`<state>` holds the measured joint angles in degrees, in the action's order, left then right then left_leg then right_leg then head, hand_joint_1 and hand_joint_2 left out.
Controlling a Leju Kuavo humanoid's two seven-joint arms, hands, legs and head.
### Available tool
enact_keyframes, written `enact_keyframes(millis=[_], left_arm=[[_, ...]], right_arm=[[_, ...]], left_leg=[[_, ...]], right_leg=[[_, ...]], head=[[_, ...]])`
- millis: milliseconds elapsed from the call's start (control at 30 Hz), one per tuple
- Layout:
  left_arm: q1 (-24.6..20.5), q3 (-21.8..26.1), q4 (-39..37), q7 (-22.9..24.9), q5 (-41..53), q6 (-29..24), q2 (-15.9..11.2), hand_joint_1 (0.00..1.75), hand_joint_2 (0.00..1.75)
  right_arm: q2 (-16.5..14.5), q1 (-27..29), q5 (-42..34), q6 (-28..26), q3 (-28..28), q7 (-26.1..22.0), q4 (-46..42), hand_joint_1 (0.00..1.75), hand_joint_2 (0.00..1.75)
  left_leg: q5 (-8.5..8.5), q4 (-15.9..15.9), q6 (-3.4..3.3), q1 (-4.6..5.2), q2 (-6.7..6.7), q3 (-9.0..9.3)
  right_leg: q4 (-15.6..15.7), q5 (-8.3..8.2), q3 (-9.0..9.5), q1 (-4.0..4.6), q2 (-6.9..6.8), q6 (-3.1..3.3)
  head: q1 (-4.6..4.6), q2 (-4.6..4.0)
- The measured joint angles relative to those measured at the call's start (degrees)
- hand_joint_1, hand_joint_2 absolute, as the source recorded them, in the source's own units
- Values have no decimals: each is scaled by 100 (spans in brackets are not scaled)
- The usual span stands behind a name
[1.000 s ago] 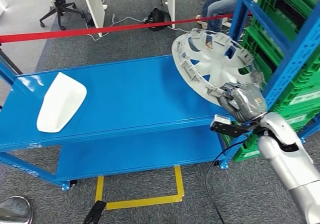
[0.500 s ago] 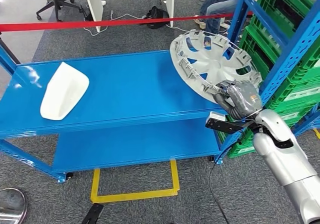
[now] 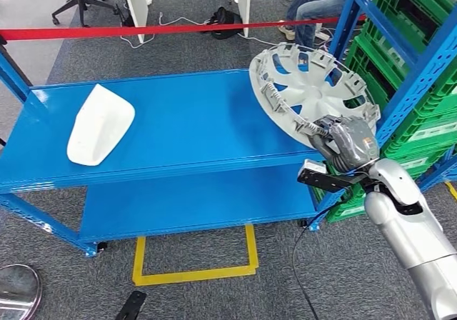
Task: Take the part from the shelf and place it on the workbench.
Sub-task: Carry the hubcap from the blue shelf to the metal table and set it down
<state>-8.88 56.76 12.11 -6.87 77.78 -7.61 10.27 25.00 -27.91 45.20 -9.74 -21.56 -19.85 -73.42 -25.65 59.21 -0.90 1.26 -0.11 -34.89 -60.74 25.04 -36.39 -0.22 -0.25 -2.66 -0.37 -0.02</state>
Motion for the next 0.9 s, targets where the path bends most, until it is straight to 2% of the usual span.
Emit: enact_keyframes(millis=[67, 333, 500, 633, 700, 733, 767, 833, 867, 900], left_arm=[[-3, 0, 0, -2, -13, 0, 0, 0, 175], [-6, 0, 0, -2, -27, -15, -8, 0, 175], [-4, 0, 0, 6, -28, -14, -10, 0, 175], [-6, 0, 0, 54, -41, 2, -17, 0, 175], [-8, 0, 0, 60, -43, 4, -15, 0, 175], [-11, 0, 0, 60, -43, 6, -14, 0, 175], [-12, 0, 0, 60, -43, 10, -13, 0, 175], [-13, 0, 0, 60, -43, 19, -11, 0, 175], [-11, 0, 0, 60, -43, 23, -10, 0, 175], [-10, 0, 0, 57, -43, 26, -9, 0, 175]], right_arm=[[1, 12, 0, 0, 1, -3, -8, 175, 175], [1, 18, 0, 2, 1, -4, -10, 175, 175], [1, 21, 0, 2, 1, -4, -10, 175, 175], [1, 21, 1, 4, 3, 1, -11, 175, 175], [4, 29, 1, 4, 13, 5, -11, 175, 175], [5, 32, 1, 4, 21, 7, -12, 175, 175], [7, 39, 1, 4, 27, 7, -11, 175, 175], [7, 57, 2, 5, 32, 7, -10, 175, 175], [7, 71, 2, 5, 32, 7, -10, 175, 175], [7, 84, 2, 6, 32, 7, -10, 175, 175]], left_leg=[[19, -25, -3, 1, 3, -2], [70, -77, 74, 1, 2, -15], [81, -75, 79, 7, 2, -25], [113, -92, -38, 33, 3, -40], [187, -227, -77, 8, 13, 14], [223, -291, -91, -8, 18, 42], [243, -325, -98, -19, 21, 59], [248, -332, -108, -23, 22, 61], [247, -330, -107, -26, 21, 62], [243, -324, -98, -34, 19, 63]], right_leg=[[10, -12, -14, 0, 8, -1], [10, -34, -42, 1, 1, 49], [19, -56, -43, -5, 1, 51], [105, -123, -30, -33, 3, -37], [73, -74, -61, -28, 9, -69], [-89, 35, -135, -26, 14, -86], [-381, 202, -268, -30, 16, -100], [-1118, 545, -588, -41, 19, -135], [-1361, 622, -692, -47, 18, -150], [-1395, 589, -700, -53, 17, -165]], head=[[-1, 0], [1, 0], [2, 0], [-2, 0], [7, 0], [14, 0], [20, 0], [22, 0], [20, 0], [20, 0]])
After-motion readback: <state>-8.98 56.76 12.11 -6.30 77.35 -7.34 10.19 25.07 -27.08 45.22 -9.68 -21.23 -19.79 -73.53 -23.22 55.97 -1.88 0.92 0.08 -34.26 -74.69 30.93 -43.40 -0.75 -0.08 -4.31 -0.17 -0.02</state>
